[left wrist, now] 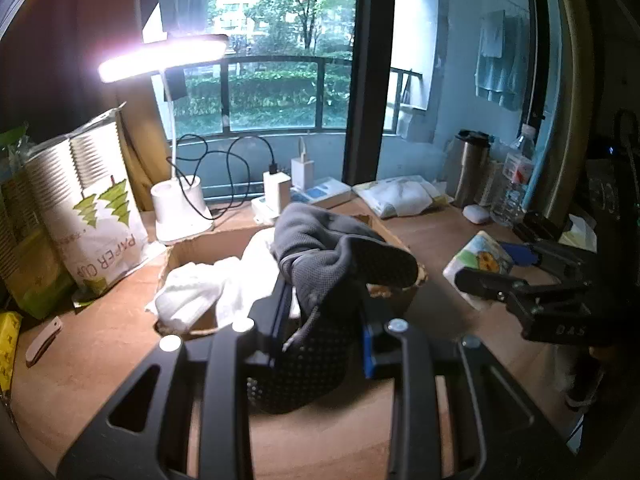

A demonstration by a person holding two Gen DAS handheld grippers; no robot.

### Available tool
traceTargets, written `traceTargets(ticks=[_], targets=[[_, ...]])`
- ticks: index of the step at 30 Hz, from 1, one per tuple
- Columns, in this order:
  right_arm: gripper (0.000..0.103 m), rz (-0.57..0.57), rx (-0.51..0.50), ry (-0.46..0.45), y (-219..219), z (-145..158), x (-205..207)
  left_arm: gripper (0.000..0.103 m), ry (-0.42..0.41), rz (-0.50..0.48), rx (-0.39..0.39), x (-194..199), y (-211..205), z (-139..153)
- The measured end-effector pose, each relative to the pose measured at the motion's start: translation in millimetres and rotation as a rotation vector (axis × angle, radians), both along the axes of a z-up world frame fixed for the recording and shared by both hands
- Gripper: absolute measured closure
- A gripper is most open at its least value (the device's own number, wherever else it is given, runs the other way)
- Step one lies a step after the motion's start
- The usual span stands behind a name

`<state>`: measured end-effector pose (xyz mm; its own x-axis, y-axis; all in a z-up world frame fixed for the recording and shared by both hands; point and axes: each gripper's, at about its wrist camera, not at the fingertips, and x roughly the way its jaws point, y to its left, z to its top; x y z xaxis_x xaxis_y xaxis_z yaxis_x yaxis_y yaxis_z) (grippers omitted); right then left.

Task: Organize soft objects
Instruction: 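Carry the tissue pack and grey gloves over the box with both tools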

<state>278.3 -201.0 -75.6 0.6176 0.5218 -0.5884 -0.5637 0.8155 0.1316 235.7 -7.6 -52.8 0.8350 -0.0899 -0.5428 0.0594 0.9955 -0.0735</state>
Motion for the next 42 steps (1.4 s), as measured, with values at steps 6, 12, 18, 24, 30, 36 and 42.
traceTargets(ticks=[6,12,18,24,30,36,42], targets=[[0.035,-0.009,0.01,0.005,-10.2,-2.7,14.3,0.073,0.017,0.012,0.004,21.7,-6.2,-5.4],[0.035,-0.033,0.025,0.028,-24.7,-10.2,27.5,0.072,0.029,0.025,0.004,45.3,-12.5,-10.4],[0.035,-0.059,0.02,0.044,-36.6,-14.3,35.1,0.071,0.062,0.049,-0.013,69.5,-12.5,-24.9],[0.035,-0.092,0.007,0.06,-46.2,-20.8,41.9,0.068,0.108,0.078,-0.037,92.0,-8.4,-39.6],[0.035,-0.1,-0.002,0.064,-40.3,-21.6,46.8,0.043,0.1,0.054,-0.071,94.2,-5.8,-40.1],[0.035,-0.076,-0.013,0.047,-21.8,-14.8,47.2,0.041,0.07,0.06,-0.087,84.0,7.8,-32.9],[0.035,-0.055,-0.03,0.028,0.5,-6.8,47.3,0.039,0.027,0.092,-0.101,66.6,33.1,-23.1]])
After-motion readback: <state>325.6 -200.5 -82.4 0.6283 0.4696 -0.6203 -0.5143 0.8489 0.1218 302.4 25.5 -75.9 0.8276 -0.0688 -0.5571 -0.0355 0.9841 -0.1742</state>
